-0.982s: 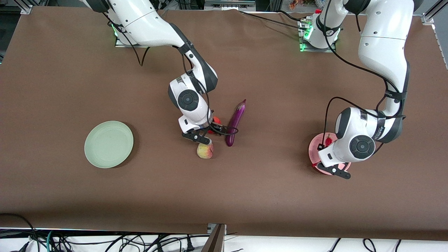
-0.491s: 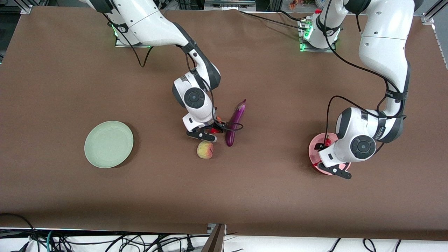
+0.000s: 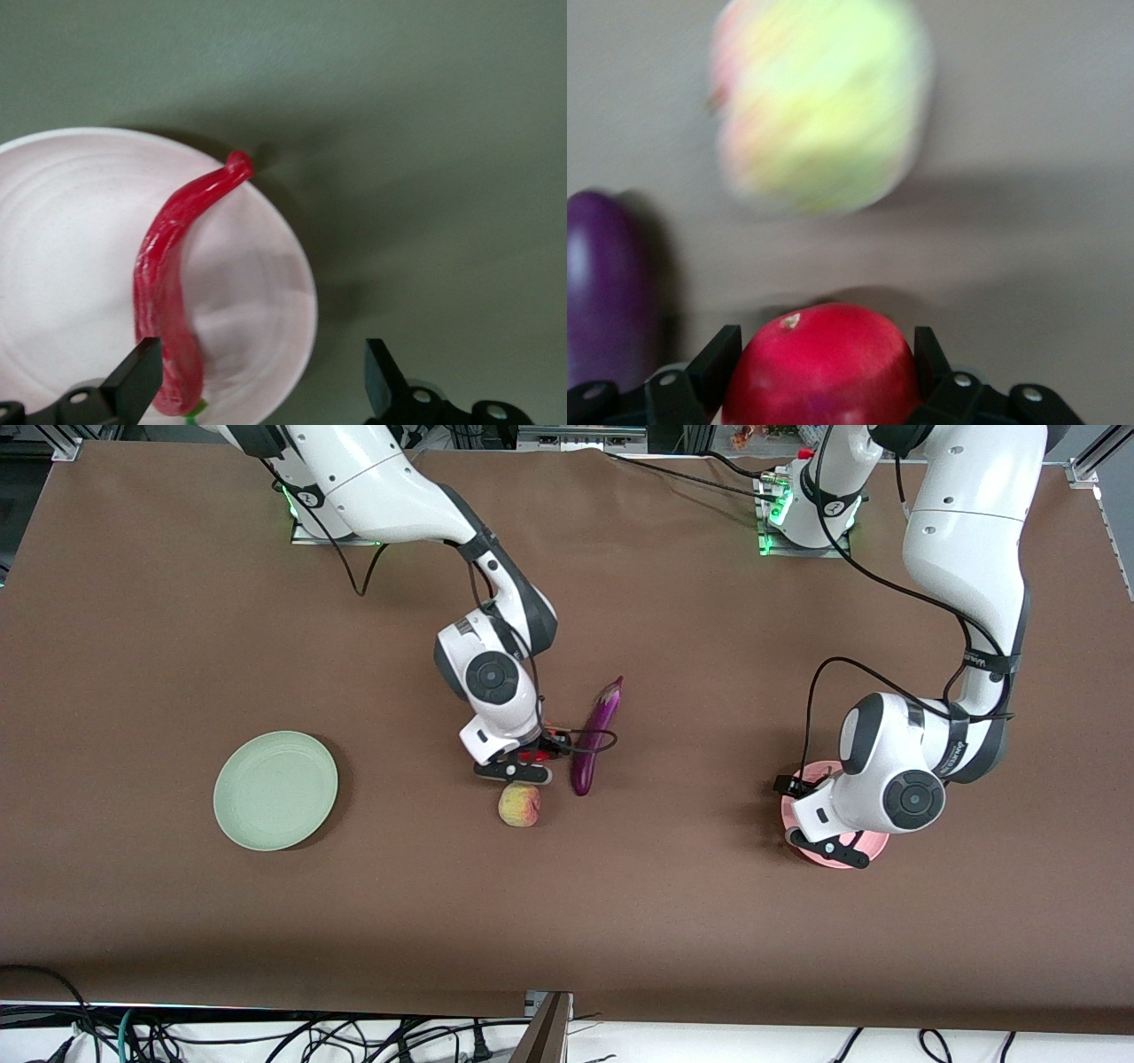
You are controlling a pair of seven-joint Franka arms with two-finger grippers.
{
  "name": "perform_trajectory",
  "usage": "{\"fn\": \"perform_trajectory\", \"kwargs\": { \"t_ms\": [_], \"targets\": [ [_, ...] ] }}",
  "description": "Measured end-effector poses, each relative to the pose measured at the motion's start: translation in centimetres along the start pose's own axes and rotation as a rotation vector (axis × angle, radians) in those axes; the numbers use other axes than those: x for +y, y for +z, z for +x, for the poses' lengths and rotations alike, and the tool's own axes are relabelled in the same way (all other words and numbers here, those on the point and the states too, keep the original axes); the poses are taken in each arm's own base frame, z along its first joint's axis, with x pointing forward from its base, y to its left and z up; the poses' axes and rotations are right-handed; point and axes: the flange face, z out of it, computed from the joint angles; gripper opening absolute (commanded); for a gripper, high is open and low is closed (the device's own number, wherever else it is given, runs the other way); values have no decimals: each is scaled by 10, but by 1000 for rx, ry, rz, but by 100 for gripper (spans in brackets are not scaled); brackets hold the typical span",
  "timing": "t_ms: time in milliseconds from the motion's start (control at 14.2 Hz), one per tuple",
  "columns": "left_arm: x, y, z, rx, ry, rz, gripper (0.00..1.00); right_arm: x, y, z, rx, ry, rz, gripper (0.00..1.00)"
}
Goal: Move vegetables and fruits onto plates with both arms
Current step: 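Lower the chili onto the pink plate while the right gripper lifts the apple, then reach the left gripper to the eggplant while the right gripper places the apple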
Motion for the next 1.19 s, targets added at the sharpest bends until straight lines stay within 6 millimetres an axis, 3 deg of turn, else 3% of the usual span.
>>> {"fn": "perform_trajectory", "kwargs": {
  "t_ms": [211,421,702,842,982,1053,1193],
  "targets": [
    [32,-23,0,29,-32,-166,100,95,-55,61,-78,-97,-25,42],
    [102,-25,4,22,-27,-276,100,204,-95,103,-149,-174,-21,42],
    [230,-2,5,43,-80,-243,100,321,-97,133,-175,-241,-40,42],
    [283,26,2,61,-113,-226,100,359,-91,138,-187,-220,-52,42],
    [313,57,-1,76,-130,-169,100,388,-82,142,-202,-197,-65,42],
    [323,71,-3,80,-148,-144,92,401,-74,143,-210,-184,-66,42],
    [339,82,-6,88,-176,-131,52,424,-54,146,-210,-159,-68,42]
  ]
}}
